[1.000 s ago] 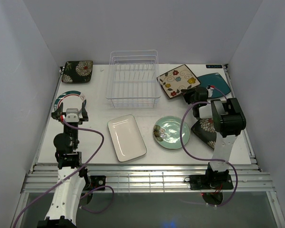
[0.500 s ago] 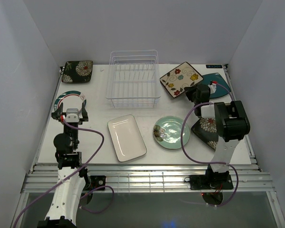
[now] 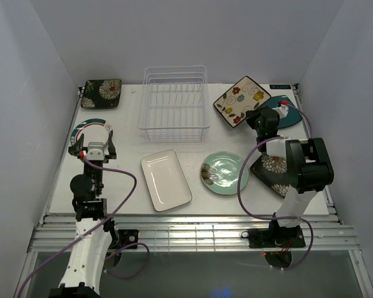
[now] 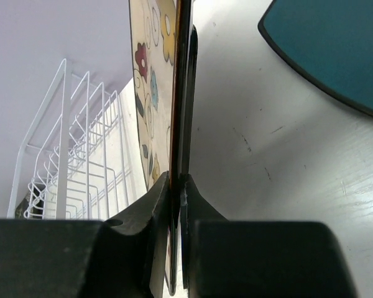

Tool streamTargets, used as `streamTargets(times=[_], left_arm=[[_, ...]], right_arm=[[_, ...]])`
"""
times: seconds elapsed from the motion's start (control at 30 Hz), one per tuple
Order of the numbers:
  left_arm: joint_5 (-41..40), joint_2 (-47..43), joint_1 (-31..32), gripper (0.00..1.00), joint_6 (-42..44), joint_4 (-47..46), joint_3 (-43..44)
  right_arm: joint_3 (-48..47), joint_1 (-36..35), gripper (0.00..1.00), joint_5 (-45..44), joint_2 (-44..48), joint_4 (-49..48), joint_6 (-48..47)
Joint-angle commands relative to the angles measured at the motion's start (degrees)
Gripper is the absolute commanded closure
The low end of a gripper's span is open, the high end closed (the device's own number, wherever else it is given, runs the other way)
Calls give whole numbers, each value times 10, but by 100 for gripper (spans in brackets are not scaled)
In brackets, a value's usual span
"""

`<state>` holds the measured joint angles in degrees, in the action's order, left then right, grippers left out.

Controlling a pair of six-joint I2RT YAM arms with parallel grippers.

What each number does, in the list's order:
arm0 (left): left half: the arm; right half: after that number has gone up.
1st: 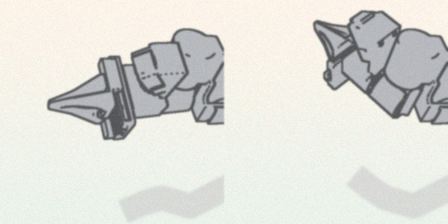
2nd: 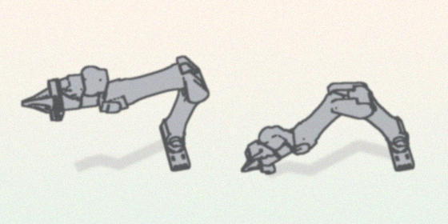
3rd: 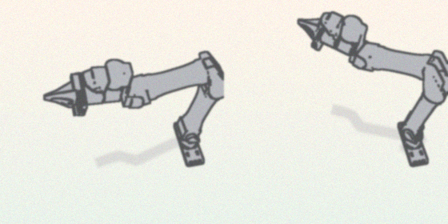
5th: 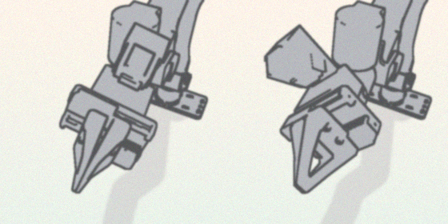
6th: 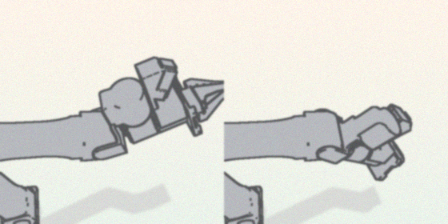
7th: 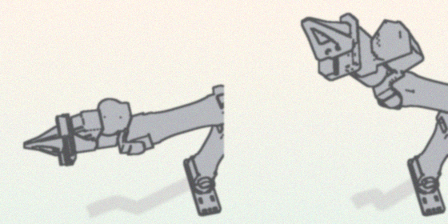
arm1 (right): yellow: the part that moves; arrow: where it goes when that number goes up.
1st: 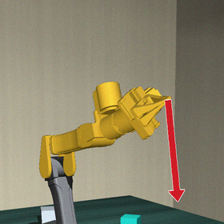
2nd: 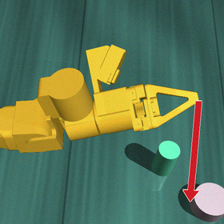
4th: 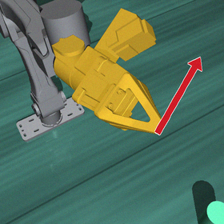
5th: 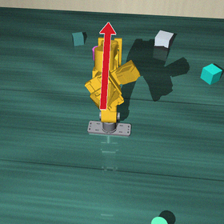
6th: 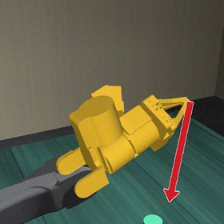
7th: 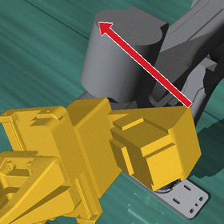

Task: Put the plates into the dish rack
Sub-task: Pick up the plate from the corner of the board, then insert the plate into the dish rack.

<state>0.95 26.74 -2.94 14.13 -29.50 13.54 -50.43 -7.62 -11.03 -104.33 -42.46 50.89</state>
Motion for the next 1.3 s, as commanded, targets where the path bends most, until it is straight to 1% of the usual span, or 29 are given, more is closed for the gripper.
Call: streamTargets(times=[0.0, 0.23, 0.53, 0.93, 1.2, 1.27], left_arm=[[9, -4, -1, 2, 2, 5, -4], [12, -4, -1, 2, 2, 5, -4], [14, -1, 0, 2, 1, 5, -4], [19, 23, 0, 2, 1, 7, 3], [17, 29, -1, 2, -2, 19, 12], [18, 30, -1, 2, -3, 21, 12]], right_arm=[[-15, -1, 92, -15, 69, -154, -14], [-24, -1, 92, -10, 96, -148, -56], [-19, -3, 92, -8, 141, -149, -72], [-59, -13, 92, -18, 186, -115, -134], [-93, -50, 92, -44, 205, -100, -183], [-118, -55, 92, -55, 209, -77, -186]])
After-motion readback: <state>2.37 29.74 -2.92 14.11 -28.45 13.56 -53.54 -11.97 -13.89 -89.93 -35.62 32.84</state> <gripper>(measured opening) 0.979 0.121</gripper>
